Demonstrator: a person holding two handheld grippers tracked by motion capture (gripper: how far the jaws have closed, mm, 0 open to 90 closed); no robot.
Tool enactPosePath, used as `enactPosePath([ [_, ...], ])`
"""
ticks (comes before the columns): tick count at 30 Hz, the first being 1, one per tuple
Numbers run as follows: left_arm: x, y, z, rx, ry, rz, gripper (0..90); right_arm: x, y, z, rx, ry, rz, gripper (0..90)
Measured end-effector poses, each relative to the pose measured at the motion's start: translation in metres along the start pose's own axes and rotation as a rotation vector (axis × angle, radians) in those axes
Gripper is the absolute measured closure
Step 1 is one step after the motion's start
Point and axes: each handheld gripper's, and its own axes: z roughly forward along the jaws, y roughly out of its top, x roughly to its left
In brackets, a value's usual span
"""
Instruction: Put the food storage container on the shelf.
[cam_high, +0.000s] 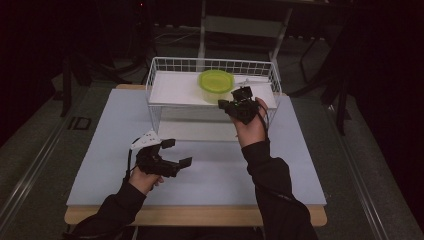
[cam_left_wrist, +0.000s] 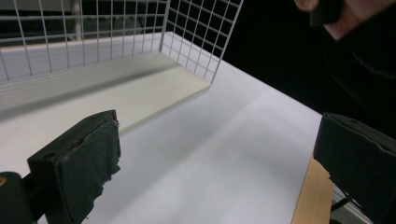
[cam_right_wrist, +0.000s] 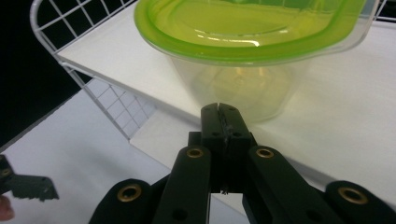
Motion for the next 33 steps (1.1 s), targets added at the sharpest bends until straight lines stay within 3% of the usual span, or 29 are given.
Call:
enactPosePath([
  [8,-0.002,-0.002,-0.002,-0.005,0.005,0.021,1.4,-0.008,0.008,0.008,-0.009,-0.008,0.032,89.9],
  [18,-0.001,-0.003,-0.005,-0.013,0.017,0.031,1.4,-0.003,0.013,0.019,0.010,-0.016,0.022,88.6],
  [20,0.000,-0.004,-0.006,-0.008,0.022,0.034,1.4,0.000,0.010,0.018,0.003,0.003,0.021,87.5],
  [23,0.000,-0.005,-0.005,-0.008,0.020,0.031,1.4,0.005,0.005,0.011,-0.007,0.017,-0.002,83.8],
  [26,0.002,-0.005,-0.006,-0.019,-0.014,-0.001,1.4,0.010,0.000,0.001,-0.020,0.026,-0.041,79.1],
  [33,0.000,-0.006,-0.011,-0.027,-0.028,0.043,1.4,0.016,-0.015,-0.017,-0.029,0.053,-0.114,53.4],
])
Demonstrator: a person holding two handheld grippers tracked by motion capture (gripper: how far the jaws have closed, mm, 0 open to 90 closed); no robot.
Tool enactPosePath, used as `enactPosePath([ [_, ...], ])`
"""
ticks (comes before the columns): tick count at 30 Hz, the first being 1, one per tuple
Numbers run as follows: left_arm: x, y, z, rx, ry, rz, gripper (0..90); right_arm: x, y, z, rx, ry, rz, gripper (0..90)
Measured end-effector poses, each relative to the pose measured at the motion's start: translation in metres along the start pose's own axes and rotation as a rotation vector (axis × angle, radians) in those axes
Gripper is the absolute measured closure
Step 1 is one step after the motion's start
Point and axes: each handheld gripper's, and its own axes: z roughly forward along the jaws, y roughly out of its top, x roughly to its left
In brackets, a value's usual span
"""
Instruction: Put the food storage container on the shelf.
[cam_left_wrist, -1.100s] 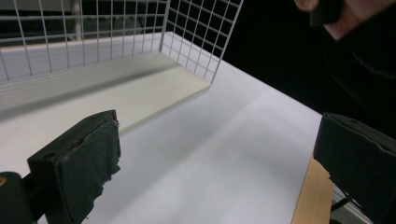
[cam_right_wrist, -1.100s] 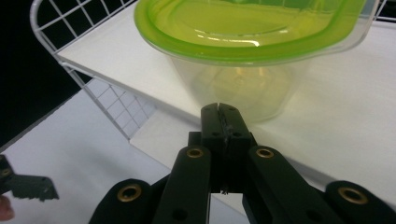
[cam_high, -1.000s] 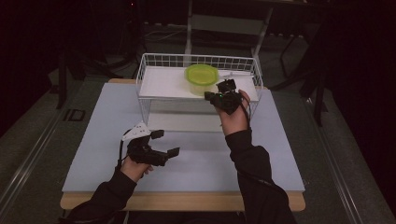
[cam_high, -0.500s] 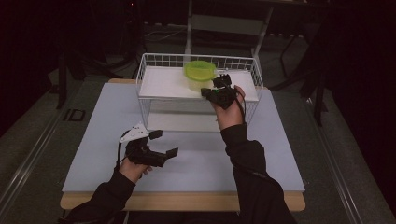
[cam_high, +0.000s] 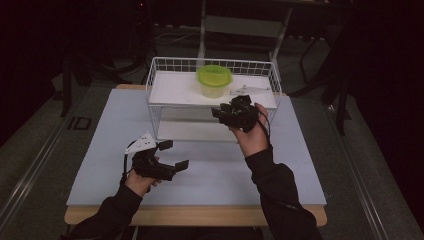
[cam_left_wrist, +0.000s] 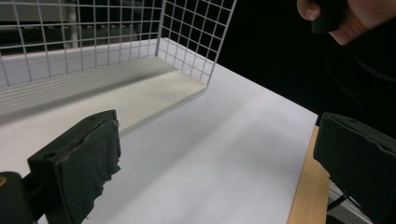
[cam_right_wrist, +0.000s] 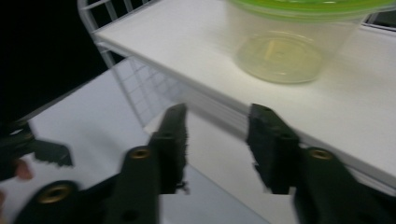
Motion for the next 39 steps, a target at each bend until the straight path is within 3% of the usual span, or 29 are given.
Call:
enactPosePath([
  [4,-0.004,-0.001,-0.003,0.020,-0.004,0.050,1.4,0.003,-0.012,-0.011,-0.022,0.020,-0.022,37.0],
  [8,-0.006,-0.003,-0.005,0.035,-0.024,0.054,1.4,0.004,-0.026,-0.021,-0.050,0.041,-0.029,22.8],
  [11,-0.008,-0.006,-0.007,0.047,-0.024,0.065,1.4,0.005,-0.037,-0.025,-0.053,0.055,-0.037,16.9],
  [15,-0.010,-0.008,-0.012,0.047,-0.020,0.076,1.4,0.002,-0.050,-0.032,-0.066,0.065,-0.014,16.0],
  [19,-0.011,-0.011,-0.016,0.053,-0.013,0.089,1.4,-0.002,-0.066,-0.040,-0.058,0.054,-0.033,16.0],
  [22,-0.011,-0.014,-0.017,0.067,-0.015,0.095,1.4,-0.005,-0.079,-0.046,-0.058,0.036,-0.026,16.2],
  [24,-0.013,-0.015,-0.017,0.075,-0.021,0.099,1.4,-0.007,-0.088,-0.049,-0.056,0.049,-0.016,16.2],
  [29,-0.016,-0.017,-0.017,0.076,-0.042,0.108,1.4,-0.009,-0.113,-0.052,-0.038,0.041,-0.044,16.3],
  [39,-0.017,-0.025,-0.026,0.113,-0.050,0.127,1.4,-0.007,-0.150,-0.069,-0.025,0.041,-0.055,16.2],
])
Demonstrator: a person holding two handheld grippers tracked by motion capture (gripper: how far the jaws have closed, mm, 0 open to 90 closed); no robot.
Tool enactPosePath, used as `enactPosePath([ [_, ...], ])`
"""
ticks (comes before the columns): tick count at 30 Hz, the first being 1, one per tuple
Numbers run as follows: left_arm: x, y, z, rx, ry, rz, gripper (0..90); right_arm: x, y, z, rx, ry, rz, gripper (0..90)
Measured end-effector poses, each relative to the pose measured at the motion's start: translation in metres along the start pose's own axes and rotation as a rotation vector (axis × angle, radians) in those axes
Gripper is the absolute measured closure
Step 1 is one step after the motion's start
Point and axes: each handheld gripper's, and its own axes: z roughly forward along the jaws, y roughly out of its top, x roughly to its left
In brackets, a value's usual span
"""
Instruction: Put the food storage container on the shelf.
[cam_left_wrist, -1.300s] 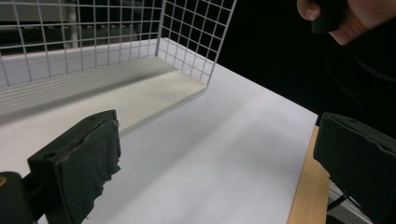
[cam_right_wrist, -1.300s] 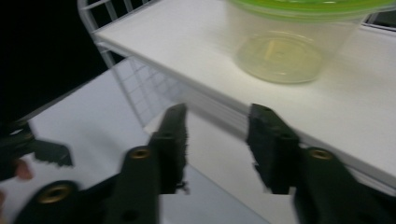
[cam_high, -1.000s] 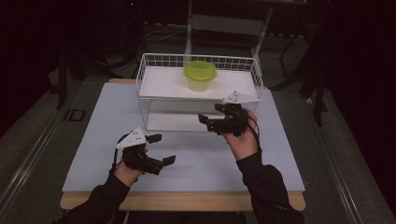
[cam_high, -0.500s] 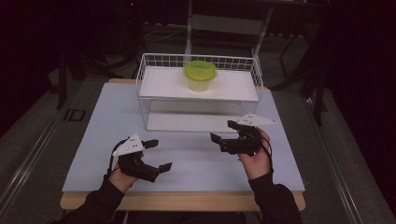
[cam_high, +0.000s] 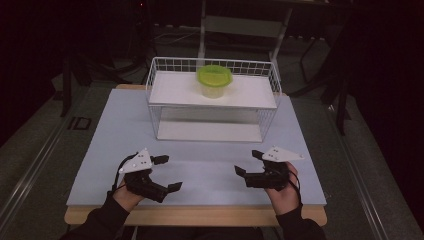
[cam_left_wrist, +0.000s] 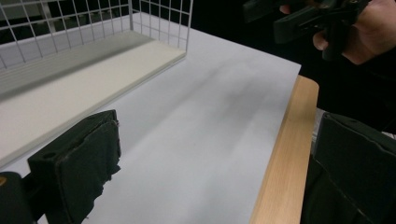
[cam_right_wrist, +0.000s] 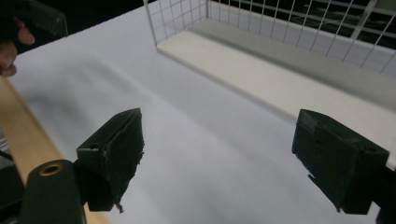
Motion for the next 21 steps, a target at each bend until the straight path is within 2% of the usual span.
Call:
enactPosePath([
  [5,-0.001,-0.007,-0.006,0.023,0.004,-0.003,1.4,0.005,-0.016,-0.010,0.014,-0.004,-0.021,16.1],
  [10,-0.001,-0.011,-0.010,0.022,0.001,-0.010,1.4,0.007,-0.028,-0.018,0.030,-0.012,-0.040,16.1],
  [17,-0.002,-0.020,-0.012,0.064,0.005,0.007,1.4,0.000,-0.042,-0.025,0.051,-0.039,-0.014,16.1],
  [21,-0.002,-0.022,-0.011,0.062,0.006,0.005,1.4,-0.004,-0.046,-0.024,0.069,-0.062,-0.004,16.2],
])
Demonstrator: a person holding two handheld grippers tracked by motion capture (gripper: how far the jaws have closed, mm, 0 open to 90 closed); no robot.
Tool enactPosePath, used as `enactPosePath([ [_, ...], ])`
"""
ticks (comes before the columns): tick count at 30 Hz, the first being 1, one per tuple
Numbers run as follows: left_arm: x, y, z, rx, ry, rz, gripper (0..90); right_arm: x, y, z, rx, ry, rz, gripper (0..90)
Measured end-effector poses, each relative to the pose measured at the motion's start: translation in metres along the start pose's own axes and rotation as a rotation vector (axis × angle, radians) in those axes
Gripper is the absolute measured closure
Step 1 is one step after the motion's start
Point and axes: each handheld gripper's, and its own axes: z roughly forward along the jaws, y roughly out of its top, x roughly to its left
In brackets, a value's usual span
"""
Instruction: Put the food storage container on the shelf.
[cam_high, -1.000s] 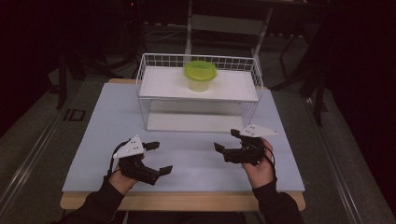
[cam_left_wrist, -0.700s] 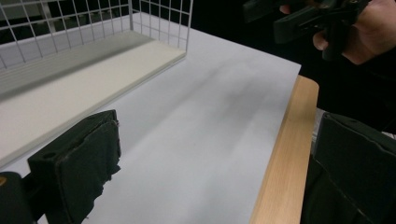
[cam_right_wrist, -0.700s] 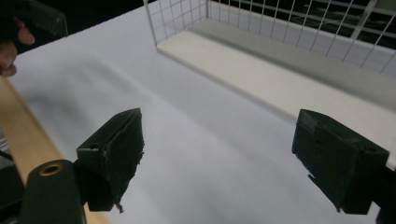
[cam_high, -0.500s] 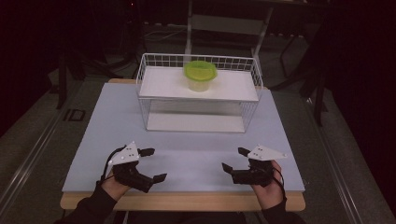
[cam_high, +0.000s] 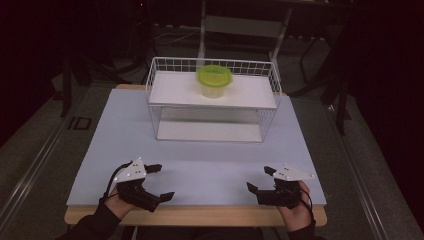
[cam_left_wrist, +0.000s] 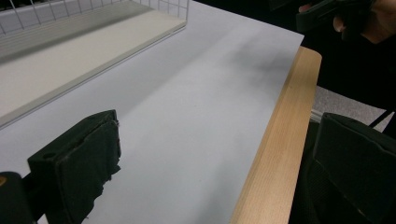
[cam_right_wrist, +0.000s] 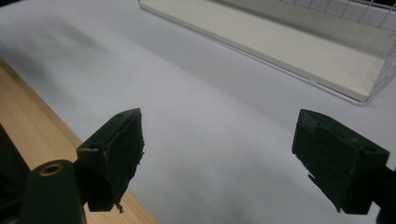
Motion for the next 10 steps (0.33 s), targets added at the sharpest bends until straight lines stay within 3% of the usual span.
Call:
enactPosePath([
  [10,0.0010,-0.0005,0.0002,-0.003,0.012,-0.007,1.4,-0.0008,-0.0008,0.0023,0.008,-0.001,0.004,16.2],
])
